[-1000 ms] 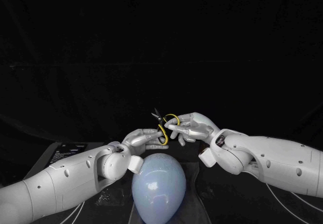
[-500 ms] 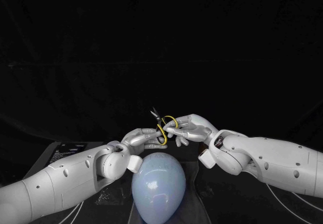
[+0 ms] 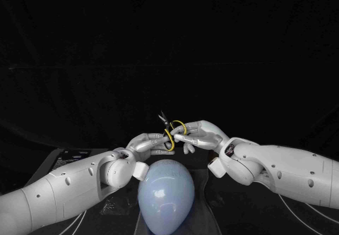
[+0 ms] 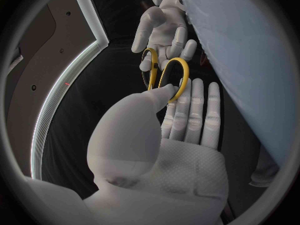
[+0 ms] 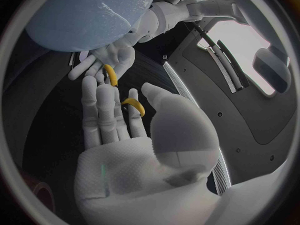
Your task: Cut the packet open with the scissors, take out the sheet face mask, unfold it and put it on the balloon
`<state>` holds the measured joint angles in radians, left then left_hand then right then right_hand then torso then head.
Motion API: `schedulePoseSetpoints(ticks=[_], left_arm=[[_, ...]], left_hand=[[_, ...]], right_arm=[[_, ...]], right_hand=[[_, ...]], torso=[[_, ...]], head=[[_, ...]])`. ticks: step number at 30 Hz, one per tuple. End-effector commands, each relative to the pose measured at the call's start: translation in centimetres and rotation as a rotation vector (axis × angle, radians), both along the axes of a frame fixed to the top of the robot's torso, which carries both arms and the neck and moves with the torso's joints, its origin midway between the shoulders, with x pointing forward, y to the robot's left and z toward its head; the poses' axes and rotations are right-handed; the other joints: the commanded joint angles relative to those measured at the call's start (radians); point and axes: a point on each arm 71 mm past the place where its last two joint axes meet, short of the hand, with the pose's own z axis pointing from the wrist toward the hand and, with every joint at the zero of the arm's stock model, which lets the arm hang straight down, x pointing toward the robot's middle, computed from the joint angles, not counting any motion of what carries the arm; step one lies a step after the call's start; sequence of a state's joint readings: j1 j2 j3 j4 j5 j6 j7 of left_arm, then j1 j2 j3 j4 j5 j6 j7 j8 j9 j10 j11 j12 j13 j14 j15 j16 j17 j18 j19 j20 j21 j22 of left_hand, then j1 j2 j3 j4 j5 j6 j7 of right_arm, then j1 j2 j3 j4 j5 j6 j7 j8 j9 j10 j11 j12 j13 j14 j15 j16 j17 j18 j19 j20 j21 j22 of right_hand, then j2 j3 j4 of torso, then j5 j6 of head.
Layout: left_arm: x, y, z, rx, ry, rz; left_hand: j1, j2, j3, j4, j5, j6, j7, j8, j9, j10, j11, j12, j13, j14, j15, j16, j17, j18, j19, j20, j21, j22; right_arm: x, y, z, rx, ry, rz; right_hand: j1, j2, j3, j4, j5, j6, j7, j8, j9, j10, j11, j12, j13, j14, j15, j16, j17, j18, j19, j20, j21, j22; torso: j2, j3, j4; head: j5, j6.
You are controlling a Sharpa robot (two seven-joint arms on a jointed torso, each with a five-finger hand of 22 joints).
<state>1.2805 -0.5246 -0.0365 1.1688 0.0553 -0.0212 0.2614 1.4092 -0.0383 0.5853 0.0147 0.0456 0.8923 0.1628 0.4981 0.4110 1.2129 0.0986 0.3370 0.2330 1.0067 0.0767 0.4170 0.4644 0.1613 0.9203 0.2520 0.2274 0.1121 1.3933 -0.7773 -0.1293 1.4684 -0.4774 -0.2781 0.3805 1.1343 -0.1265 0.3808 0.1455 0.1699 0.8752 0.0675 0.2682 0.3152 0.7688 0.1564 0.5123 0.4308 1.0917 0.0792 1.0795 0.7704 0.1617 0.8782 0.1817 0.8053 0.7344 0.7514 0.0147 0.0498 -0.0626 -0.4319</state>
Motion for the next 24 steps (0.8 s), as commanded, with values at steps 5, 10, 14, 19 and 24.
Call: schedulePoseSetpoints(ticks=[5, 10, 14, 19, 24], left_arm=[[0.17, 0.35, 1.03, -0.026, -0.070, 0.005], [0.20, 0.44, 1.02, -0.024, -0.071, 0.009], [0.22, 0.51, 1.01, -0.023, -0.071, 0.012], [0.22, 0.54, 1.00, -0.021, -0.071, 0.013], [0.19, 0.45, 1.00, -0.022, -0.070, 0.011]], left_hand=[[0.001, 0.010, 0.005, -0.003, 0.004, -0.003, -0.003, 0.004, 0.016, 0.001, -0.007, 0.002, 0.002, -0.003, -0.005, 0.005, 0.001, 0.020, 0.001, -0.007, 0.007, 0.001], [0.000, 0.010, 0.005, -0.003, 0.004, -0.003, -0.003, 0.005, 0.017, 0.001, -0.007, 0.003, 0.002, -0.003, -0.005, 0.006, 0.001, 0.020, 0.000, -0.007, 0.007, 0.001], [0.000, 0.010, 0.005, -0.003, 0.004, -0.003, -0.003, 0.005, 0.017, 0.001, -0.007, 0.003, 0.002, -0.003, -0.005, 0.006, 0.001, 0.020, 0.000, -0.007, 0.007, 0.001], [0.000, 0.010, 0.005, -0.003, 0.004, -0.003, -0.003, 0.005, 0.017, 0.001, -0.007, 0.003, 0.002, -0.003, -0.005, 0.006, 0.001, 0.020, 0.000, -0.007, 0.007, 0.001], [0.000, 0.010, 0.005, -0.003, 0.004, -0.003, -0.003, 0.005, 0.017, 0.001, -0.007, 0.003, 0.002, -0.003, -0.005, 0.006, 0.001, 0.020, 0.000, -0.007, 0.007, 0.001]], right_arm=[[0.59, -1.84, -0.72, -0.006, 0.048, -0.120], [0.68, -2.28, -0.74, -0.009, 0.049, -0.143], [0.71, -2.45, -0.72, -0.009, 0.046, -0.150], [0.72, -2.38, -0.86, -0.027, 0.055, -0.138], [0.75, -2.13, -1.12, -0.076, 0.042, -0.125]], right_hand=[[0.001, -0.003, -0.029, 0.010, -0.006, -0.148, 0.173, 0.024, 0.010, 0.017, 0.011, 0.027, -0.018, 0.004, 0.014, 0.028, -0.019, 0.019, 0.008, 0.013, 0.002, 0.007], [-0.016, 0.011, -0.057, 0.036, 0.016, -0.129, 0.160, 0.063, 0.024, 0.032, 0.000, 0.063, -0.029, 0.005, 0.005, 0.049, -0.042, 0.021, 0.014, 0.009, 0.008, 0.014], [-0.021, 0.022, -0.068, 0.049, 0.033, -0.119, 0.150, 0.087, 0.031, 0.031, -0.007, 0.081, -0.034, 0.003, 0.000, 0.058, -0.057, 0.021, 0.016, 0.005, 0.010, 0.018], [-0.025, 0.022, -0.086, 0.059, 0.031, -0.115, 0.141, 0.111, 0.037, 0.002, -0.011, 0.087, -0.043, -0.018, -0.003, 0.056, -0.076, 0.020, 0.007, 0.001, 0.004, 0.019], [-0.027, 0.024, -0.103, 0.070, 0.024, -0.115, 0.137, 0.135, 0.043, -0.024, -0.012, 0.097, -0.051, -0.031, -0.003, 0.068, -0.088, 0.019, -0.004, 0.002, -0.002, 0.021]], torso=[[0.000, -0.0002, 0.0006], [0.000, -0.0001, 0.0000], [0.000, 0.0001, -0.0001], [0.000, 0.0004, 0.0000], [0.000, -0.0002, -0.0008]], head=[[0.001, -0.002], [0.001, -0.002], [0.002, -0.003], [0.003, -0.004], [0.005, -0.005]])
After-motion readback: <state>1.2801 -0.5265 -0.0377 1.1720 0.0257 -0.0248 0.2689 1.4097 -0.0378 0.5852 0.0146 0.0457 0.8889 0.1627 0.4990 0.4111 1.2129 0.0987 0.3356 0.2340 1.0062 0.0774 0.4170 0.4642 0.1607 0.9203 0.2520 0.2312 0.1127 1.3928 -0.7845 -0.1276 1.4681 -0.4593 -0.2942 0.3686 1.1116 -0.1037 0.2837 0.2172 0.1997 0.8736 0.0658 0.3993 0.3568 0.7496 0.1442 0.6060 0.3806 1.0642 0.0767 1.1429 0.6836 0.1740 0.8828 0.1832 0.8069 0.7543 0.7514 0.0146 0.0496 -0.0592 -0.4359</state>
